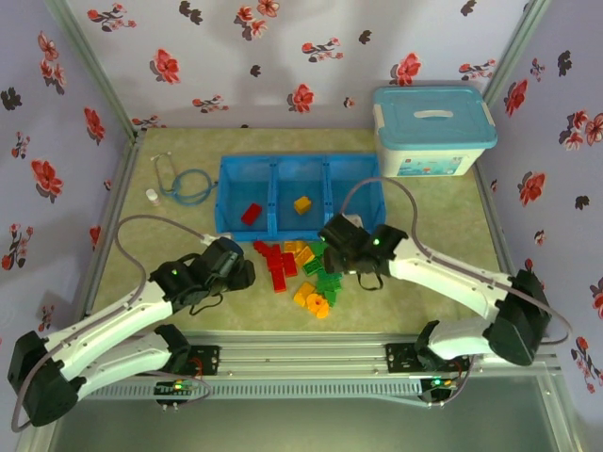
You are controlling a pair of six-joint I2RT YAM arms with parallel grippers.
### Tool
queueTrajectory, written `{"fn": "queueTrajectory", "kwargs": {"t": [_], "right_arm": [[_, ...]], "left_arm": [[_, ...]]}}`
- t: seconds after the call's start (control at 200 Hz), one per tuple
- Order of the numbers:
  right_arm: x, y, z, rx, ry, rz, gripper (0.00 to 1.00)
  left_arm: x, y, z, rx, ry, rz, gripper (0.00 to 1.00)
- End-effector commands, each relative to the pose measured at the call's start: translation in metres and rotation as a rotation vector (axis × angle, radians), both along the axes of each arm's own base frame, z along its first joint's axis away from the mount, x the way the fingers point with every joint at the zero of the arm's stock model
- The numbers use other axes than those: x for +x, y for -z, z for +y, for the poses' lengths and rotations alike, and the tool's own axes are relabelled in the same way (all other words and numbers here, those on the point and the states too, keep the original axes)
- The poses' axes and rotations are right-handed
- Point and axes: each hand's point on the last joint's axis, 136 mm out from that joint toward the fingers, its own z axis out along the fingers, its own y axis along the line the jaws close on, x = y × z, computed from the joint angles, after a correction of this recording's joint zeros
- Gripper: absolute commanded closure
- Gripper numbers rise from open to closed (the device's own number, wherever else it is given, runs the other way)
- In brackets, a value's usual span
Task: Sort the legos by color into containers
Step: Pick up the lego from the bottom-center of the table.
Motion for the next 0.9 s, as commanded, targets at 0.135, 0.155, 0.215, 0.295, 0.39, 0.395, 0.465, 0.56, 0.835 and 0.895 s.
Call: {"fn": "queueTrajectory", "kwargs": {"t": [0.135,0.155,0.215,0.295,0.39,0.395,0.465,0.56,0.835,0.895], "right_arm": [[-0.031,0.030,0.007,0.110,0.087,0.049,0.40],[-0.033,0.032,0.008,0.114,0.086,0.054,0.40],[-0.038,0.038,0.011,0.122,0.084,0.065,0.41],[-0.041,0.044,0.018,0.136,0.078,0.078,0.42],[-0.044,0.051,0.025,0.126,0.072,0.089,0.43],[-0.044,0.052,0.025,0.125,0.071,0.089,0.43],[-0.044,0.055,0.028,0.119,0.068,0.092,0.44],[-0.045,0.058,0.032,0.116,0.067,0.096,0.45],[-0.047,0.071,0.023,0.076,0.103,0.102,0.52],[-0.047,0.075,0.023,0.077,0.110,0.110,0.53]], "left_arm": [[-0.001,0.012,-0.010,-0.009,0.006,0.017,0.41],[-0.001,0.013,-0.011,-0.007,0.008,0.019,0.41],[-0.002,0.013,-0.013,-0.009,0.014,0.019,0.41],[-0.003,0.012,-0.013,-0.016,0.014,0.018,0.41],[-0.004,0.013,-0.013,-0.021,0.009,0.016,0.41],[-0.004,0.012,-0.013,-0.022,0.008,0.016,0.41],[-0.005,0.013,-0.012,-0.021,0.007,0.017,0.41],[-0.006,0.014,-0.011,-0.019,0.006,0.019,0.41],[-0.006,0.018,-0.010,-0.014,0.003,0.019,0.41],[-0.006,0.020,-0.009,-0.013,0.001,0.022,0.41]]}}
